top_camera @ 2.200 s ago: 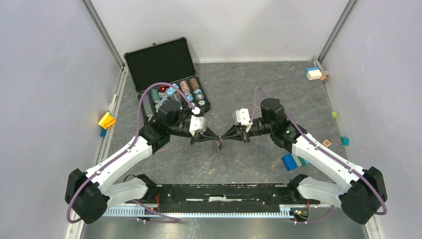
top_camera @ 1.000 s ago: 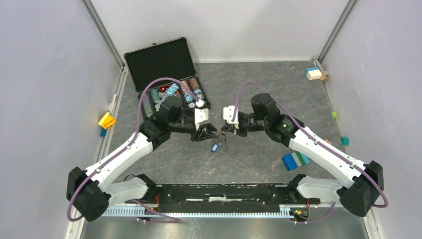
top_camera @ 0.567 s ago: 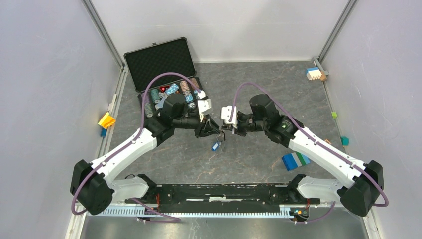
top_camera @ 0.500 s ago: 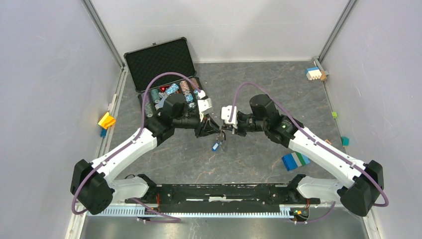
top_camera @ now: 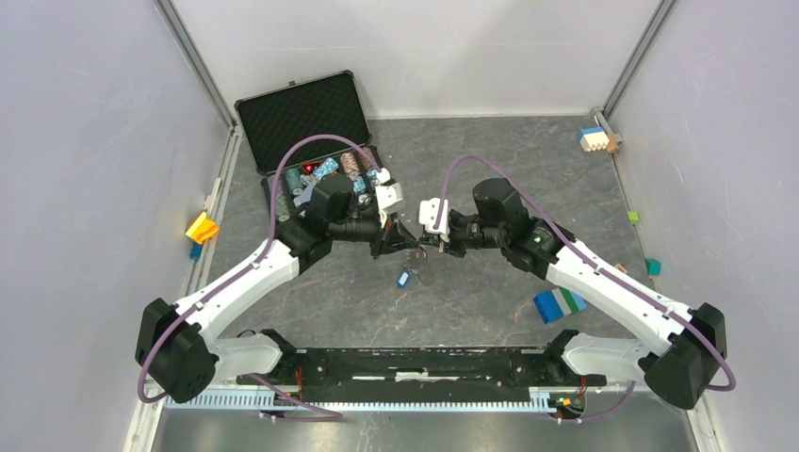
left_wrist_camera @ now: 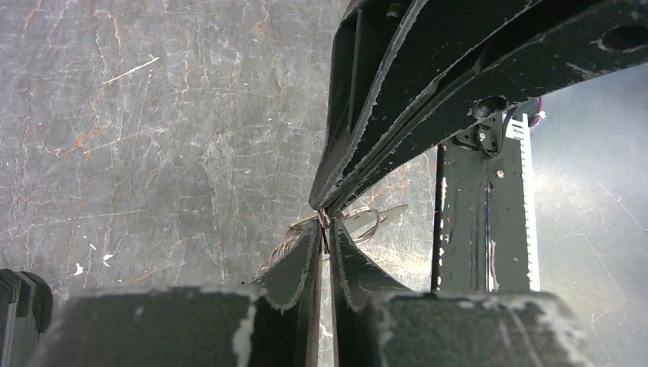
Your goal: Put the keys on the keyring
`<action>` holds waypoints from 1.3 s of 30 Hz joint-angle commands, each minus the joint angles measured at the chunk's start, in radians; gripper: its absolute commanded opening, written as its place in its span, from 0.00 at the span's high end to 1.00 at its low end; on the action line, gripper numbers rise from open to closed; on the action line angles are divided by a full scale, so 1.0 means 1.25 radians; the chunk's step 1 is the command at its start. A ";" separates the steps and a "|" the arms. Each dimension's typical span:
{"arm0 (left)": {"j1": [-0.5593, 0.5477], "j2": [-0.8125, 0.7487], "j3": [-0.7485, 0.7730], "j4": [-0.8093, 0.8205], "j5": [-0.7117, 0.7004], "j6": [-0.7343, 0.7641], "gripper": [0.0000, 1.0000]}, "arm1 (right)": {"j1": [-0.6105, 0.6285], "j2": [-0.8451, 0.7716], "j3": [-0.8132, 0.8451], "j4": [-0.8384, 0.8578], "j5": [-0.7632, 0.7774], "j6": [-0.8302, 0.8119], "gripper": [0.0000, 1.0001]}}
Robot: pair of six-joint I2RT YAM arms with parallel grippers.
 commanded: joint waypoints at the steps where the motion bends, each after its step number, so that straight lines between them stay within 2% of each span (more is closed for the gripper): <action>1: -0.002 0.007 0.036 0.025 0.012 -0.025 0.90 | 0.005 -0.023 -0.002 0.050 -0.012 0.012 1.00; 4: -0.002 0.012 0.040 0.025 0.014 -0.027 0.97 | 0.005 -0.025 -0.004 0.052 -0.014 0.012 1.00; 10: -0.002 -0.001 0.020 0.054 0.024 -0.010 0.98 | 0.005 -0.036 -0.014 0.055 -0.013 0.012 1.00; 16: 0.012 -0.019 0.001 0.063 0.120 0.065 0.98 | 0.002 -0.068 -0.036 0.062 -0.021 0.018 0.69; 19: 0.033 -0.028 -0.023 0.113 0.186 0.041 0.98 | -0.005 -0.097 -0.061 0.076 -0.055 0.016 0.53; 21: 0.042 -0.034 -0.045 0.184 0.219 0.010 0.98 | -0.016 -0.113 -0.072 0.083 -0.088 0.018 0.48; 27: 0.051 -0.055 -0.114 0.349 0.293 -0.060 0.98 | -0.076 -0.143 -0.130 0.159 -0.237 0.067 0.47; 32: 0.051 -0.066 -0.203 0.611 0.321 -0.214 0.98 | -0.103 -0.127 -0.159 0.221 -0.318 0.119 0.51; 39: 0.050 -0.068 -0.223 0.632 0.304 -0.216 0.98 | -0.108 -0.108 -0.163 0.256 -0.370 0.149 0.54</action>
